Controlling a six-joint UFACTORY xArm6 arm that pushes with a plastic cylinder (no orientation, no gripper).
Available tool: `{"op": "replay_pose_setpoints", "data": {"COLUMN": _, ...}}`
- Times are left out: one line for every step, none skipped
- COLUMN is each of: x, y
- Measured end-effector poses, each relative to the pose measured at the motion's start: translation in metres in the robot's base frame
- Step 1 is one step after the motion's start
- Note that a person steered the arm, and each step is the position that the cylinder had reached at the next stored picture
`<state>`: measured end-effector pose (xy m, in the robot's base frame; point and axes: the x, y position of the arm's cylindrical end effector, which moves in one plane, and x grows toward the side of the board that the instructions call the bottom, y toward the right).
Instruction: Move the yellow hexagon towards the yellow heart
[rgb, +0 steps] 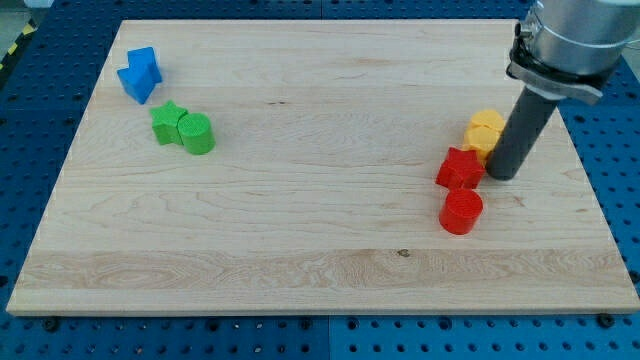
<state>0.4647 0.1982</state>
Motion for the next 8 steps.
{"op": "replay_pose_setpoints", "data": {"x": -0.027, "y": 0.000}}
{"op": "replay_pose_setpoints", "data": {"x": -0.055, "y": 0.000}}
{"op": "replay_pose_setpoints", "data": {"x": -0.075, "y": 0.000}}
{"op": "replay_pose_setpoints", "data": {"x": -0.080, "y": 0.000}}
{"op": "replay_pose_setpoints", "data": {"x": -0.075, "y": 0.000}}
{"op": "replay_pose_setpoints", "data": {"x": -0.049, "y": 0.017}}
{"op": "replay_pose_setpoints", "data": {"x": -0.012, "y": 0.021}}
{"op": "replay_pose_setpoints", "data": {"x": 0.010, "y": 0.021}}
